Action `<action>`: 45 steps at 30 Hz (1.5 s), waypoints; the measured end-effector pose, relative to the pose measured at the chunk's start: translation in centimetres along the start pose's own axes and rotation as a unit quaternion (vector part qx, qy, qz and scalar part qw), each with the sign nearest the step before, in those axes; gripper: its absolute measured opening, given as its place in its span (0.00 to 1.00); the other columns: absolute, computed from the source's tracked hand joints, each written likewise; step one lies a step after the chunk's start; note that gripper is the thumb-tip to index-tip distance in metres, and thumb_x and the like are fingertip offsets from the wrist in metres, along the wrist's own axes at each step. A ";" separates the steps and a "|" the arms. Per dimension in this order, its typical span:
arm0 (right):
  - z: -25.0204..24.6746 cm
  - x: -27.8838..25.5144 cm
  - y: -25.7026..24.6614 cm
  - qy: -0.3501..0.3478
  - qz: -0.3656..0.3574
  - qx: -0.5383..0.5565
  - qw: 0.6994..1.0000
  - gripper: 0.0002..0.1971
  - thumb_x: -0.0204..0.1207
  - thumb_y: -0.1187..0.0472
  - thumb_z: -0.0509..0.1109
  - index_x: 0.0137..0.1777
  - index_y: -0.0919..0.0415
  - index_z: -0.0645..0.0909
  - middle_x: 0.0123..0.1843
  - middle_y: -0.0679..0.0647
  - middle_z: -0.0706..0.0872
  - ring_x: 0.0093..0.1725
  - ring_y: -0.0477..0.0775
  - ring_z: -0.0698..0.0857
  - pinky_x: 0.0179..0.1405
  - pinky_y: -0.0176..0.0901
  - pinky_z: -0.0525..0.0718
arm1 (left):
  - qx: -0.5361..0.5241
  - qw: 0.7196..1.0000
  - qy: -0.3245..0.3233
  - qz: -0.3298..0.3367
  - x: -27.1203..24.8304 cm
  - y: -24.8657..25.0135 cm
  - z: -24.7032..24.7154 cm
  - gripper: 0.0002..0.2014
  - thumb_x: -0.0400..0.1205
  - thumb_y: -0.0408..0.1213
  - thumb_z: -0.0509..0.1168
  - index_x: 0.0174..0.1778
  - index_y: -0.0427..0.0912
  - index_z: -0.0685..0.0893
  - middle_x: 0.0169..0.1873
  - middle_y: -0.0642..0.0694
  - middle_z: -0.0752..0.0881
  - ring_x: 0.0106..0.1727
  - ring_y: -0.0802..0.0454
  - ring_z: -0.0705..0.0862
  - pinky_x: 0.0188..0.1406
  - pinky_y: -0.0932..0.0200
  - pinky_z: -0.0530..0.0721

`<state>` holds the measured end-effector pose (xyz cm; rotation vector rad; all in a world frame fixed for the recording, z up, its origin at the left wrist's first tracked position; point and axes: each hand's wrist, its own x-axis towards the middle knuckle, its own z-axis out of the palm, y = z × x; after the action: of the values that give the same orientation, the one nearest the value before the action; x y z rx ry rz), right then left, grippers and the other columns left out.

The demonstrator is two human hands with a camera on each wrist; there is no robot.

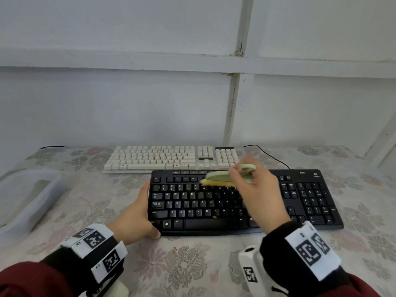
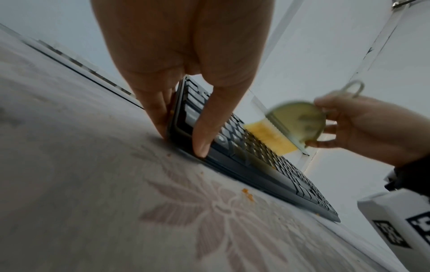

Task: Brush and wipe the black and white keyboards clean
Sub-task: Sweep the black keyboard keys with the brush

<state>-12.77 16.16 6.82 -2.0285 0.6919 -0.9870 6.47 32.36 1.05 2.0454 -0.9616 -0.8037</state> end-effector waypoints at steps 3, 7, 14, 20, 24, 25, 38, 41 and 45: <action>-2.1 0.4 1.0 0.023 0.007 -0.028 0.999 0.09 0.79 0.58 0.67 0.37 0.51 0.76 0.34 0.47 0.83 0.47 0.61 0.80 0.37 0.43 0.74 | 0.001 1.000 0.000 -0.004 0.0 0.0 0.0 0.61 0.64 0.17 0.72 0.78 0.64 0.42 0.53 0.54 0.82 0.52 0.54 0.84 0.45 0.62 0.83; -2.5 0.4 0.1 0.036 -0.014 0.016 0.999 0.06 0.78 0.61 0.68 0.39 0.58 0.78 0.34 0.49 0.84 0.38 0.47 0.80 0.36 0.36 0.76 | 0.010 1.000 0.004 -0.002 0.0 0.1 0.0 0.61 0.64 0.17 0.73 0.77 0.66 0.42 0.52 0.55 0.81 0.50 0.53 0.84 0.43 0.62 0.82; -3.6 0.2 1.0 -0.005 0.004 -0.001 1.000 0.07 0.79 0.62 0.67 0.40 0.63 0.77 0.31 0.50 0.79 0.28 0.37 0.75 0.29 0.25 0.72 | 0.000 1.000 0.007 -0.005 0.1 0.0 0.0 0.61 0.63 0.17 0.73 0.78 0.66 0.44 0.53 0.52 0.82 0.53 0.52 0.85 0.52 0.53 0.85; -6.9 0.6 2.7 0.052 0.037 -0.031 0.997 0.07 0.78 0.61 0.68 0.39 0.59 0.77 0.26 0.44 0.76 0.23 0.38 0.72 0.22 0.23 0.69 | -0.009 1.000 0.007 0.003 0.0 -0.1 0.0 0.62 0.62 0.17 0.73 0.77 0.68 0.43 0.53 0.50 0.83 0.52 0.50 0.85 0.53 0.49 0.85; -8.0 1.1 2.5 0.094 0.021 0.007 0.995 0.06 0.78 0.61 0.69 0.39 0.56 0.78 0.25 0.35 0.80 0.27 0.34 0.76 0.28 0.24 0.73 | -0.003 1.000 0.007 0.005 -0.1 0.1 0.0 0.61 0.63 0.18 0.73 0.77 0.66 0.42 0.52 0.50 0.83 0.52 0.50 0.85 0.53 0.49 0.85; -7.9 1.1 2.4 0.086 0.015 0.010 0.996 0.06 0.78 0.62 0.69 0.39 0.57 0.78 0.26 0.34 0.80 0.28 0.33 0.77 0.29 0.22 0.73 | -0.004 1.000 0.008 0.004 -0.1 0.0 0.0 0.61 0.63 0.18 0.73 0.78 0.66 0.42 0.52 0.50 0.83 0.52 0.50 0.85 0.53 0.49 0.85; -9.4 1.2 4.3 0.072 0.023 -0.052 0.996 0.07 0.77 0.63 0.68 0.37 0.55 0.78 0.29 0.47 0.78 0.25 0.40 0.72 0.22 0.26 0.68 | 0.000 1.000 0.013 -0.006 0.1 -0.3 0.1 0.64 0.61 0.18 0.74 0.78 0.67 0.41 0.54 0.52 0.82 0.53 0.49 0.85 0.55 0.46 0.85; -9.2 1.1 4.2 0.068 0.010 0.004 0.998 0.08 0.77 0.63 0.69 0.37 0.56 0.78 0.26 0.40 0.77 0.26 0.38 0.72 0.23 0.24 0.68 | 0.008 1.000 0.012 -0.008 0.1 -0.2 0.0 0.63 0.62 0.19 0.75 0.78 0.67 0.41 0.53 0.52 0.82 0.52 0.50 0.86 0.54 0.48 0.86; -9.2 1.1 5.2 0.024 0.023 0.006 0.999 0.07 0.78 0.63 0.68 0.37 0.57 0.78 0.23 0.39 0.75 0.24 0.39 0.69 0.22 0.24 0.66 | 0.006 1.000 0.011 -0.011 0.0 0.0 0.1 0.62 0.63 0.18 0.74 0.79 0.63 0.41 0.53 0.55 0.80 0.51 0.52 0.85 0.51 0.53 0.85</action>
<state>-20.47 8.83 6.83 -1.9765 0.7532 -1.0131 6.38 32.35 0.98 2.0740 -0.9341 -0.7880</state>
